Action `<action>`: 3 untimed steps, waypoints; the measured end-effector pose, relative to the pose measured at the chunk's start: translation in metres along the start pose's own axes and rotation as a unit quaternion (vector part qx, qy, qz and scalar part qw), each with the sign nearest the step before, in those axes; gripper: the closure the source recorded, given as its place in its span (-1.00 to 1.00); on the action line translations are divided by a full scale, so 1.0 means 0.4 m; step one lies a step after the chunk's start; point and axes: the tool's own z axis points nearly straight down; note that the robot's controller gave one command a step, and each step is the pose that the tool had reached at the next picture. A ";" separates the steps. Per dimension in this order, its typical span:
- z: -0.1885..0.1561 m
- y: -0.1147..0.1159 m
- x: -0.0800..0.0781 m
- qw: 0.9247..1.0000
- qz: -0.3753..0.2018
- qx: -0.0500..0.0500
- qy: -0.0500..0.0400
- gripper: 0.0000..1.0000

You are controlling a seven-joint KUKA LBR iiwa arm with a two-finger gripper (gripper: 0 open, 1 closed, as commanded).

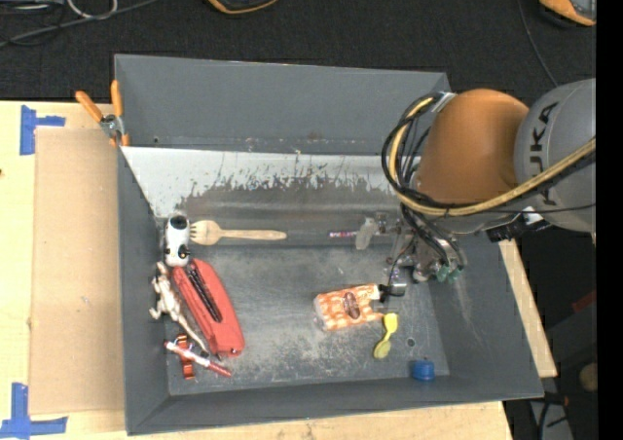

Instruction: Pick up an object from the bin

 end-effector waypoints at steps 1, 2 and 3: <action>-0.055 0.005 0.020 0.999 -0.037 0.000 0.003 -1.00; 0.011 -0.026 0.036 0.994 -0.105 0.001 -0.004 -1.00; 0.177 0.001 0.113 0.980 -0.201 -0.001 0.003 -1.00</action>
Offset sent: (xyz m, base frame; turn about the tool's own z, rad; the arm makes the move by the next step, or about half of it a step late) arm -0.0314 -0.0329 -0.0975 -0.3776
